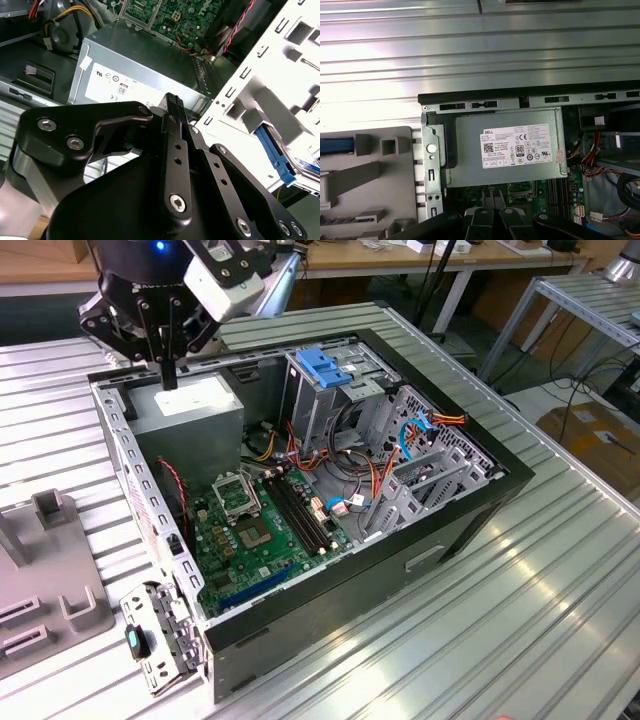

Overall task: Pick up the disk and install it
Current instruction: 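Reach for the disk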

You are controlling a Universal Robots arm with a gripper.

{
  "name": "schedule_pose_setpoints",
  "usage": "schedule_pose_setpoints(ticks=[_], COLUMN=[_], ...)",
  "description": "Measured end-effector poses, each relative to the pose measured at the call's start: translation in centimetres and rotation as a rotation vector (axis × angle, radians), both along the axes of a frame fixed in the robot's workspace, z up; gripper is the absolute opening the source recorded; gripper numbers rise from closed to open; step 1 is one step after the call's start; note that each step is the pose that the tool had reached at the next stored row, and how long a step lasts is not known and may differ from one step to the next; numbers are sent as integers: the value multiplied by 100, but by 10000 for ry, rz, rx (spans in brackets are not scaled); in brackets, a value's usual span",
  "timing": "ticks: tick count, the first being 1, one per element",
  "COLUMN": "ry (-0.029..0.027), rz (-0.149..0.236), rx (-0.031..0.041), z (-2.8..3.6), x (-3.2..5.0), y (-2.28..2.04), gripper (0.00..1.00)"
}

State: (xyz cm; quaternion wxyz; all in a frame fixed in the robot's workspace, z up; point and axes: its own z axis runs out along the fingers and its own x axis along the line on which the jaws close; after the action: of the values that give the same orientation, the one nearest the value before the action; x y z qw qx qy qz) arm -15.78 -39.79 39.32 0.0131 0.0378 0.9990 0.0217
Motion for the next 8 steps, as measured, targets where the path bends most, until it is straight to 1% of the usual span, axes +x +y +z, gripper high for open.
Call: schedule_pose_setpoints(ticks=[4,8], ry=[0,1], rz=[0,-1], rx=[0,-1], z=[0,0], x=[-46,-111], y=[4,8], gripper=[11,11])
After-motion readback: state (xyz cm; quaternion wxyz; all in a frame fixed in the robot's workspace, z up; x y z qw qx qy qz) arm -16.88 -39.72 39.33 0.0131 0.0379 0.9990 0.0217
